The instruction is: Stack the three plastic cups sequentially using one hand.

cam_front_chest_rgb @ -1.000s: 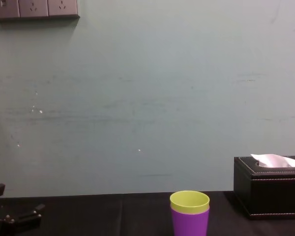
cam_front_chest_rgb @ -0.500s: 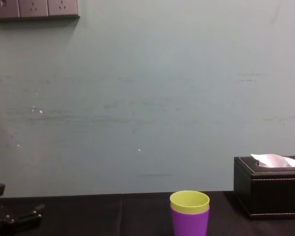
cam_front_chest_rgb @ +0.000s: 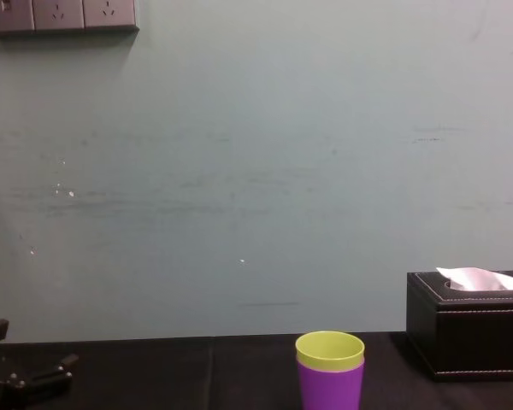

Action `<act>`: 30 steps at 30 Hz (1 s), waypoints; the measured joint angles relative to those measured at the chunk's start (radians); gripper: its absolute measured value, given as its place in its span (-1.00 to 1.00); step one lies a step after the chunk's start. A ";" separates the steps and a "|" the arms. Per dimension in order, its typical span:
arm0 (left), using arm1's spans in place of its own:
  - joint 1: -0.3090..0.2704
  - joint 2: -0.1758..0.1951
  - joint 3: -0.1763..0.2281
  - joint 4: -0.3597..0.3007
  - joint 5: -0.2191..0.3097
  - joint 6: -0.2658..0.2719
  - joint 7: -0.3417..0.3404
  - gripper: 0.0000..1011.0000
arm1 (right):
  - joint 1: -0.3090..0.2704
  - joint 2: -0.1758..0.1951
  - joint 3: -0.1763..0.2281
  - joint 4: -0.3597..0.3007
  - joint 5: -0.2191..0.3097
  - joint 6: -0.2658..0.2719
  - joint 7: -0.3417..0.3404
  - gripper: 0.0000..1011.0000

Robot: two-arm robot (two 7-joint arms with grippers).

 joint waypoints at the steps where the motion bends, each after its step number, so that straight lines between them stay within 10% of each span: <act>1: 0.000 0.000 0.000 0.000 0.000 0.000 0.000 1.00 | 0.003 -0.003 -0.001 0.003 0.000 0.000 -0.001 0.98; 19: 0.000 0.000 0.000 0.000 0.000 0.000 0.000 1.00 | 0.015 -0.013 -0.006 0.007 -0.005 0.001 -0.003 0.97; 30: 0.000 0.000 0.000 0.000 0.000 0.000 0.000 1.00 | 0.013 -0.012 -0.005 0.007 -0.004 0.000 -0.003 0.50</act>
